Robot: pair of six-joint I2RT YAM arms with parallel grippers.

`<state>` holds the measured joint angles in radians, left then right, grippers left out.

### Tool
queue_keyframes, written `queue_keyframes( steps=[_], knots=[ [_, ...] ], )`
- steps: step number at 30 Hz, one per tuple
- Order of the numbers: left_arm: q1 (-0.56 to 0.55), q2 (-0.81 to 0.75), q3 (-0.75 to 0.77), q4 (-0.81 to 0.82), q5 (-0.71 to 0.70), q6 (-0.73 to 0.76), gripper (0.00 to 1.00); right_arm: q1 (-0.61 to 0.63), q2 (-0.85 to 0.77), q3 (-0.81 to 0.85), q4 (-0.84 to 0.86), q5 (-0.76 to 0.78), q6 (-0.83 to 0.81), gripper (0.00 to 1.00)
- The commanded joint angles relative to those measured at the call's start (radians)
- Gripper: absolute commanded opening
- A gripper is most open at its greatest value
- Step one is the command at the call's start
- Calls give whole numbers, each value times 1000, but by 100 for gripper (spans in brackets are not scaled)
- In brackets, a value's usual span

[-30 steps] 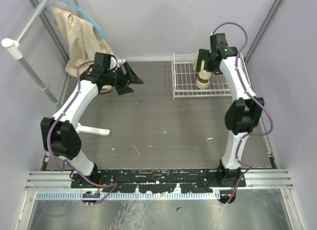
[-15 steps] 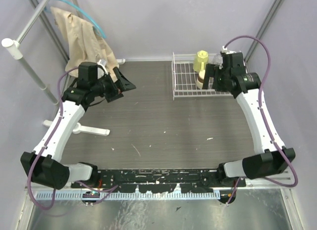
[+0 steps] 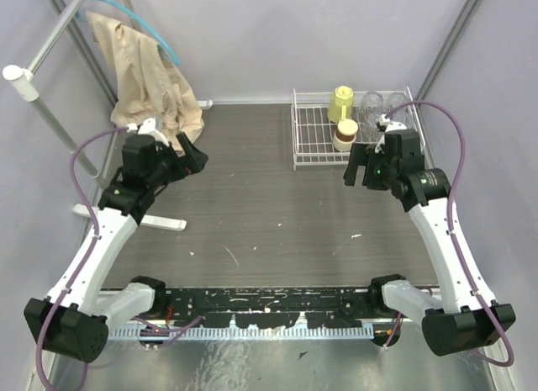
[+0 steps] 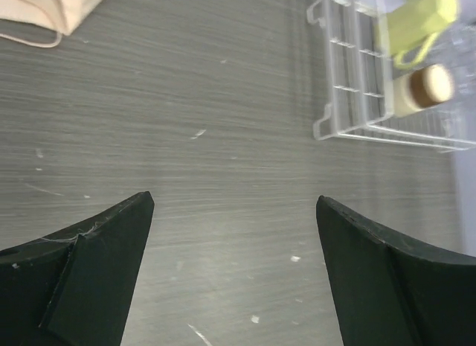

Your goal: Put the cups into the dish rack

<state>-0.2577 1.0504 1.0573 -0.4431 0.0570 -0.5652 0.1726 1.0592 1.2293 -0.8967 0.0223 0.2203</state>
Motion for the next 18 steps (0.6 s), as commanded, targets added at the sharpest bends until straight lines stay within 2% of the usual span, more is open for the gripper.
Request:
queue_keyframes(
  steps=[1, 8, 10, 12, 15, 18],
  knots=[
    [0, -50, -208, 260, -157, 192, 98, 0, -46, -30, 78, -80, 42, 100],
    [2, -63, -494, 555, -264, 537, 98, 1, -35, -46, 97, -94, 53, 100],
    [4, -48, -572, 652, -263, 626, 98, 0, -20, -46, 98, -91, 48, 100],
    [8, -29, -654, 799, -200, 733, 98, 0, -10, -47, 99, -87, 43, 100],
    [31, 45, -774, 1110, -166, 785, 98, 1, 1, -62, 107, -69, 39, 100],
    [71, 164, -821, 1271, -150, 726, 98, 0, 17, -72, 101, -38, 34, 100]
  ],
)
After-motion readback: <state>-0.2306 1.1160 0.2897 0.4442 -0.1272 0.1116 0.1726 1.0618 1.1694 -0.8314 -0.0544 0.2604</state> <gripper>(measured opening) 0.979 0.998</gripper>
